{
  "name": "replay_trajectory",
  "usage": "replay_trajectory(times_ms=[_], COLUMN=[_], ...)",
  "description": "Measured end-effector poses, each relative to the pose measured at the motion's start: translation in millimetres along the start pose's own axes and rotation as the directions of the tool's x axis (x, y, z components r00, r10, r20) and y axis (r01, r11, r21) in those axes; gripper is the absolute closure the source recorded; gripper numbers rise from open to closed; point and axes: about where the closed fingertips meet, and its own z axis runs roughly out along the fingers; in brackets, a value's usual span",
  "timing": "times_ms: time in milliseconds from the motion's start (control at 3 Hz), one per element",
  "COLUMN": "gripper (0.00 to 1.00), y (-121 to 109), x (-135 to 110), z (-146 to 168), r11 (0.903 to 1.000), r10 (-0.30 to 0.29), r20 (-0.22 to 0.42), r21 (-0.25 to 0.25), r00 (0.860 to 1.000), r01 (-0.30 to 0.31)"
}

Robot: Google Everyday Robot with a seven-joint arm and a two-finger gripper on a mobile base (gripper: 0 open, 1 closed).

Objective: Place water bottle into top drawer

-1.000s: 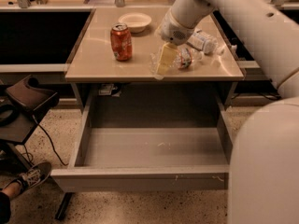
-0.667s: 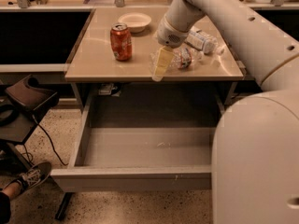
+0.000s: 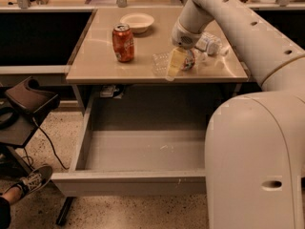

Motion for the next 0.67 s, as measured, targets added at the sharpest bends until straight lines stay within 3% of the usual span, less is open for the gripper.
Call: replay_trajectory(times_ms=[667], gripper=[0.43], y=[0.1], x=[0.0], z=[0.0], r11=[1.0], r10=[0.0], r20=[0.0], r21=[0.0], r00=[1.0], r01=[0.0])
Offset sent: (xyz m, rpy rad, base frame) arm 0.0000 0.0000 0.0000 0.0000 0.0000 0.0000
